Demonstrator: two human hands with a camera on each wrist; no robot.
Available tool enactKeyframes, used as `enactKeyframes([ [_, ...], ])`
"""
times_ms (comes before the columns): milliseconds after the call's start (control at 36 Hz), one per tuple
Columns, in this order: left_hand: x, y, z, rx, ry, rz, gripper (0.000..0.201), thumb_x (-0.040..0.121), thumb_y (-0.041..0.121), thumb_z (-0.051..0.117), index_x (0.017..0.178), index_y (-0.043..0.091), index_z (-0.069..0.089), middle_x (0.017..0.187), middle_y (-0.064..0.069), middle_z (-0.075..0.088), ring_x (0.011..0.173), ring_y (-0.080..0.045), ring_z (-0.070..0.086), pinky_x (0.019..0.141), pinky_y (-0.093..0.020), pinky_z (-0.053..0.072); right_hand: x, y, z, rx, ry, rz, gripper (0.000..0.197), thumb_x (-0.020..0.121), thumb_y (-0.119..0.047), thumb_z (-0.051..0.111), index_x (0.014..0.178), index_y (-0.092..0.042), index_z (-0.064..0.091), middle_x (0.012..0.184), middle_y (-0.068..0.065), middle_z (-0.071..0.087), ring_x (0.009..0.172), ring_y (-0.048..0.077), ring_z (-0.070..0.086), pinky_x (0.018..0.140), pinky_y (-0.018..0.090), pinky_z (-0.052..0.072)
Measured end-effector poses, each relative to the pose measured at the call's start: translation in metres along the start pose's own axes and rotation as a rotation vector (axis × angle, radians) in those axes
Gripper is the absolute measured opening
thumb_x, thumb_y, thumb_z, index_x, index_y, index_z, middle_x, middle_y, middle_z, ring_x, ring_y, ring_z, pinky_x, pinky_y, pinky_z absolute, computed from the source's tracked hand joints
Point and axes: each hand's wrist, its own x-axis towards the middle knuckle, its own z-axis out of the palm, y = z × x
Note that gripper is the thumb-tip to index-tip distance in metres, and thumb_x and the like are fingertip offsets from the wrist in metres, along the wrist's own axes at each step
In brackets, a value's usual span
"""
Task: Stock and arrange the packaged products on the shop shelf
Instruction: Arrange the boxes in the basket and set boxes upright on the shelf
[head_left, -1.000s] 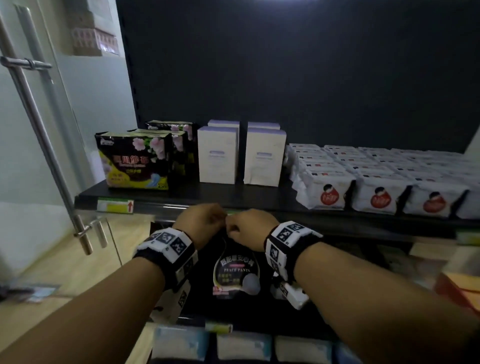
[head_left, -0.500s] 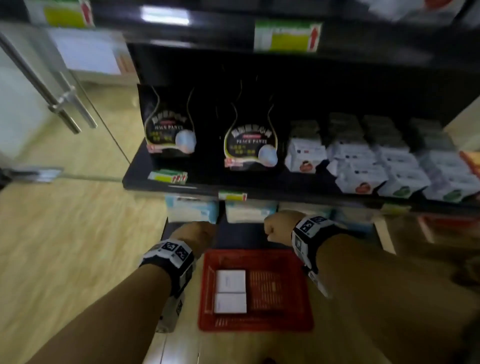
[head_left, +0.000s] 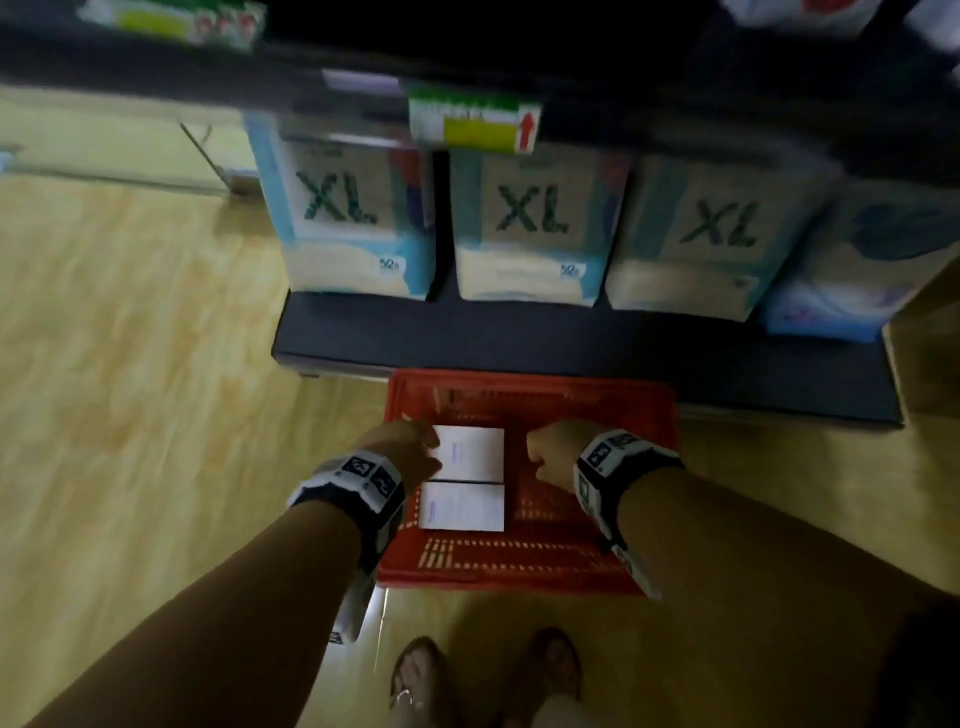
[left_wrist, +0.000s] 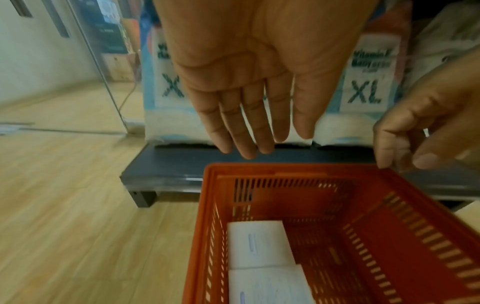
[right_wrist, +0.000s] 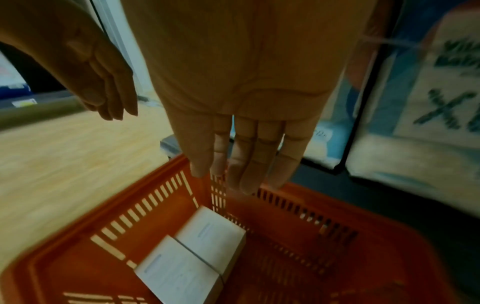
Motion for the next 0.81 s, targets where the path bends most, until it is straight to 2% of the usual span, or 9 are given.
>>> enactKeyframes([
  [56,0.031,-0.014,0.027,0.080,-0.008,0.014,0.038,0.088,0.034,0.061,0.124,0.024,0.055,0.125,0.000,0.060,0.111,-0.019,0.058,0.087,-0.024,0.042,0.033,0.000,0.016,0.034,-0.051,0.052,0.036,0.094,-0.025,0.056,0.128,-0.014,0.055,0.130,0.008,0.056,0.116,0.027,0.056,0.086,0.026,0.043],
  [167,0.089,-0.037,0.078,0.178,-0.075,-0.019,0.048,0.086,0.039,0.064,0.129,0.024,0.051,0.134,0.000,0.054,0.120,-0.022,0.053,0.092,-0.030,0.042,0.094,0.001,0.055,-0.074,-0.077,0.025,0.039,0.090,-0.021,0.060,0.128,-0.014,0.054,0.129,0.009,0.054,0.113,0.028,0.056,0.093,0.036,0.049],
  [333,0.164,-0.053,0.125,0.306,-0.139,-0.013,0.050,0.081,0.032,0.070,0.127,0.024,0.050,0.135,0.001,0.052,0.121,-0.022,0.051,0.098,-0.038,0.046,0.185,0.008,0.100,-0.070,0.106,-0.019,0.049,0.099,-0.036,0.037,0.145,-0.018,0.037,0.154,0.008,0.030,0.139,0.031,0.031,0.113,0.041,0.028],
  [417,0.190,-0.052,0.141,0.380,-0.092,0.036,0.058,0.082,0.026,0.069,0.135,0.026,0.043,0.139,0.000,0.047,0.124,-0.024,0.050,0.099,-0.040,0.046,0.222,0.007,0.115,-0.043,0.143,-0.046,0.061,0.092,-0.037,0.054,0.146,-0.017,0.034,0.154,0.009,0.026,0.141,0.031,0.028,0.113,0.042,0.026],
  [500,0.207,-0.053,0.159,0.436,-0.128,0.066,0.063,0.087,0.017,0.061,0.143,0.024,0.035,0.145,-0.004,0.041,0.130,-0.026,0.043,0.106,-0.040,0.040,0.242,0.005,0.124,-0.080,0.171,-0.075,0.072,0.077,-0.033,0.073,0.139,-0.019,0.041,0.145,0.007,0.035,0.134,0.031,0.034,0.108,0.044,0.035],
  [583,0.211,-0.050,0.175,0.464,-0.194,0.058,0.061,0.086,0.020,0.062,0.141,0.018,0.036,0.136,-0.010,0.049,0.121,-0.029,0.052,0.098,-0.039,0.046,0.264,0.006,0.135,-0.096,0.198,-0.092,0.082,0.075,-0.033,0.076,0.142,-0.012,0.035,0.148,0.009,0.033,0.137,0.031,0.033,0.111,0.045,0.034],
  [639,0.212,-0.049,0.185,0.419,-0.175,0.018,0.051,0.090,0.021,0.058,0.138,0.014,0.042,0.129,-0.009,0.055,0.113,-0.027,0.058,0.093,-0.035,0.050,0.277,0.008,0.145,-0.113,0.190,-0.104,0.094,0.078,-0.033,0.073,0.149,-0.006,0.018,0.156,0.012,0.020,0.143,0.032,0.022,0.115,0.045,0.027],
  [694,0.211,-0.049,0.192,0.365,-0.118,0.007,0.046,0.093,0.018,0.054,0.138,0.014,0.043,0.129,-0.009,0.056,0.114,-0.026,0.058,0.092,-0.031,0.048,0.284,0.010,0.153,-0.111,0.159,-0.085,0.091,0.088,-0.028,0.061,0.152,-0.004,0.002,0.159,0.016,0.005,0.147,0.034,0.010,0.119,0.046,0.018],
  [805,0.211,-0.049,0.194,0.389,-0.090,-0.006,0.049,0.094,0.022,0.051,0.140,0.019,0.037,0.132,-0.009,0.053,0.114,-0.026,0.057,0.087,-0.028,0.045,0.286,0.014,0.164,-0.128,0.287,-0.060,0.079,0.093,-0.023,0.051,0.151,-0.001,0.002,0.155,0.022,0.014,0.142,0.040,0.019,0.116,0.050,0.021],
])
